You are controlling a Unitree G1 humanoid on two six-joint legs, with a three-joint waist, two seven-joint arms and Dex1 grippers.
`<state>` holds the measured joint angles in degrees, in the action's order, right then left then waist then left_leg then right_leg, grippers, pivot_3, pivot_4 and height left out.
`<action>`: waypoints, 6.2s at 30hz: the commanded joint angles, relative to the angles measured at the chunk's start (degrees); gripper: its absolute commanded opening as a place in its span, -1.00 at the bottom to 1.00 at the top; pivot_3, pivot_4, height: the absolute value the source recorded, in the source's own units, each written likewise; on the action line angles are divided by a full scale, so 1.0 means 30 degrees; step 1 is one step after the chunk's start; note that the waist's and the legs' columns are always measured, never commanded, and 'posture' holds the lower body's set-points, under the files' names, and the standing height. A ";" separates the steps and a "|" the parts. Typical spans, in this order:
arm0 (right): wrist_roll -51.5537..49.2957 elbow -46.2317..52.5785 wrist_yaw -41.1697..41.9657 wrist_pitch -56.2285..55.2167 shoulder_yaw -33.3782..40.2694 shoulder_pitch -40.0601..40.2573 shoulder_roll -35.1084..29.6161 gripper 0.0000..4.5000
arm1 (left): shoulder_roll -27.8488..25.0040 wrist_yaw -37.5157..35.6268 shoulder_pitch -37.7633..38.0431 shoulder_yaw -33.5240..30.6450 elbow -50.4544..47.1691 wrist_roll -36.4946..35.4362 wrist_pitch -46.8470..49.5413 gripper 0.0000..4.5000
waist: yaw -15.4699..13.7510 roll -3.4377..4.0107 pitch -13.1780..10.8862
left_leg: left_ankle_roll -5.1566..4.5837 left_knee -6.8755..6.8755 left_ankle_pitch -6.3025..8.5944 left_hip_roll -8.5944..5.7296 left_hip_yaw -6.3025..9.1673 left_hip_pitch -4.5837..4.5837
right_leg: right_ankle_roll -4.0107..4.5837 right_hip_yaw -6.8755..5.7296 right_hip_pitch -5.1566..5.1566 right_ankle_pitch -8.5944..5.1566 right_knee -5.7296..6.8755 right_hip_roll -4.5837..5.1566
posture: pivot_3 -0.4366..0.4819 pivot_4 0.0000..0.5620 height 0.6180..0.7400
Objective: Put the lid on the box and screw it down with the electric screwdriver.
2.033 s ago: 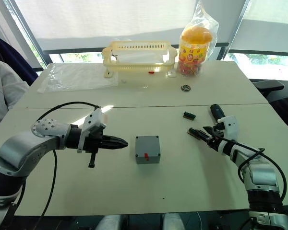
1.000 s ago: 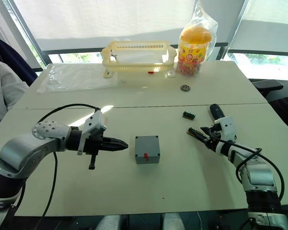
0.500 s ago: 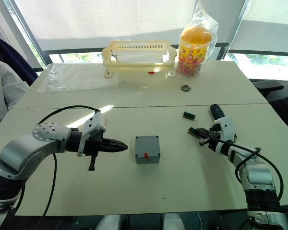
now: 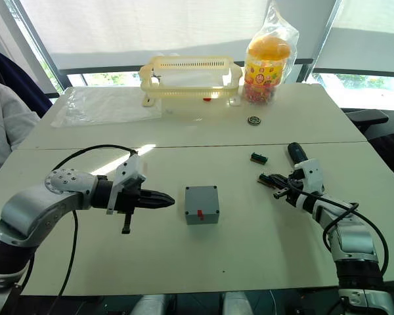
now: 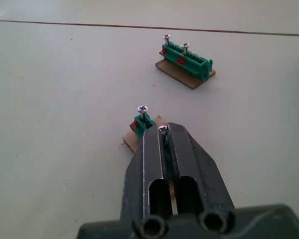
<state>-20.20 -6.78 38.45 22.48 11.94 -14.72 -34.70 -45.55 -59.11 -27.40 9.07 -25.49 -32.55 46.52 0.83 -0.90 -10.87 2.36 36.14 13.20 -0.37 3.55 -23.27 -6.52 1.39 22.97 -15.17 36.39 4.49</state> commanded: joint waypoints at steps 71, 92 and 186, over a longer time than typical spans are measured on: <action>-0.0799 0.9254 -0.0215 0.2879 -0.5338 0.0440 0.1344 -0.97 | -0.1822 -0.0827 -0.0273 -0.1131 -0.0173 -0.0356 -0.0629 -1.00 | 0.0000 -0.0003 0.0004 | -0.0004 0.0021 0.0002 -0.0002 0.0015 0.0002 | 0.0006 -0.0004 0.0092 -0.0007 0.0213 -0.0002 | -0.05 -0.47 1.00; -0.2395 1.0918 0.0140 0.4365 -0.2404 0.0198 0.0107 0.98 | -0.0817 -0.0534 -0.1536 -0.2023 0.0281 -0.1992 0.0258 -1.00 | -0.0024 -0.0004 0.0003 | -0.0004 0.0024 0.0002 -0.0002 0.0015 0.0002 | 0.0006 -0.0004 0.0094 -0.0006 0.0221 -0.0002 | -0.05 -0.47 1.00; -0.0980 1.4796 -0.5518 0.1737 -0.3194 0.1916 1.0593 -0.24 | 0.4280 -0.2407 -0.3191 0.4274 0.6872 0.6903 -0.6279 -1.00 | 0.0478 0.0223 -0.0013 | 0.0002 0.0030 -0.0008 -0.0018 0.0009 -0.0025 | -0.0015 0.0036 0.0178 -0.0024 0.0333 -0.0012 | -0.05 -0.47 1.00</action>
<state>-23.92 37.07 22.17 32.24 3.07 -8.36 -3.35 -32.31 -66.88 -37.55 21.39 -4.69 -13.29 28.16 2.26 -0.23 -10.91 2.36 36.23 13.17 -0.43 3.57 -23.34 -6.56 1.50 23.49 -15.24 37.38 4.45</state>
